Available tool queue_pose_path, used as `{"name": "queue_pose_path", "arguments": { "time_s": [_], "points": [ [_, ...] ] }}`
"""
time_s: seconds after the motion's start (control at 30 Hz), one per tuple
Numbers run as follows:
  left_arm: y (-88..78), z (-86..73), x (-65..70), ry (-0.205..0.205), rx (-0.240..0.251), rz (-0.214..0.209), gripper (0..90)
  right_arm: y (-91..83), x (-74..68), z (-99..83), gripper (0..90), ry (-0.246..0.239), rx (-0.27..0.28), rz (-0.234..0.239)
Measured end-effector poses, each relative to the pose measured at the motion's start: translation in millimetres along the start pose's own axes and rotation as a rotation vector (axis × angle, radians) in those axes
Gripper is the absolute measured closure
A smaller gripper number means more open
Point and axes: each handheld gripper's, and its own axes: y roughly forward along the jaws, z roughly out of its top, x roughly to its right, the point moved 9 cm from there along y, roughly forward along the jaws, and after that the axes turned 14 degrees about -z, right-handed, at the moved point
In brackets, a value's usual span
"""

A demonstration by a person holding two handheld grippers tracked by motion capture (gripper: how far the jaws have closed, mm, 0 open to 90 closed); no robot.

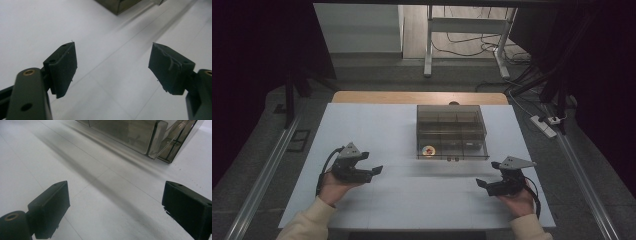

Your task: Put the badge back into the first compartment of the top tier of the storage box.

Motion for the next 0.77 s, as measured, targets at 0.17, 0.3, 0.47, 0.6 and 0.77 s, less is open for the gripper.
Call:
{"name": "queue_pose_path", "arguments": {
  "time_s": [0.17, 0.3, 0.47, 0.6, 0.77],
  "points": [
    [-6.7, -16.7, -1.9, -0.030, -0.001, 0.010, 21.7, 0.9, -0.2, 0.0, 7.4, 0.002, 0.001, -0.003],
    [-9.4, -27.4, -3.4, -0.041, -0.016, 0.020, 21.0, 0.6, -0.3, 0.3, 7.4, 0.001, 0.002, -0.003],
    [-13.3, -27.6, -4.8, -0.047, -0.002, 0.027, 20.8, 1.1, -0.9, 0.2, 7.4, 0.001, 0.001, 0.003],
    [-12.3, -28.1, -4.7, -0.042, -0.008, 0.028, 20.5, 0.6, -1.0, 0.5, 7.3, 0.001, 0.004, 0.003],
    [-11.9, -28.9, -5.0, -0.046, -0.011, 0.029, 20.1, -0.4, -0.6, 1.0, 7.4, -0.001, 0.007, 0.005]
  ]
}}
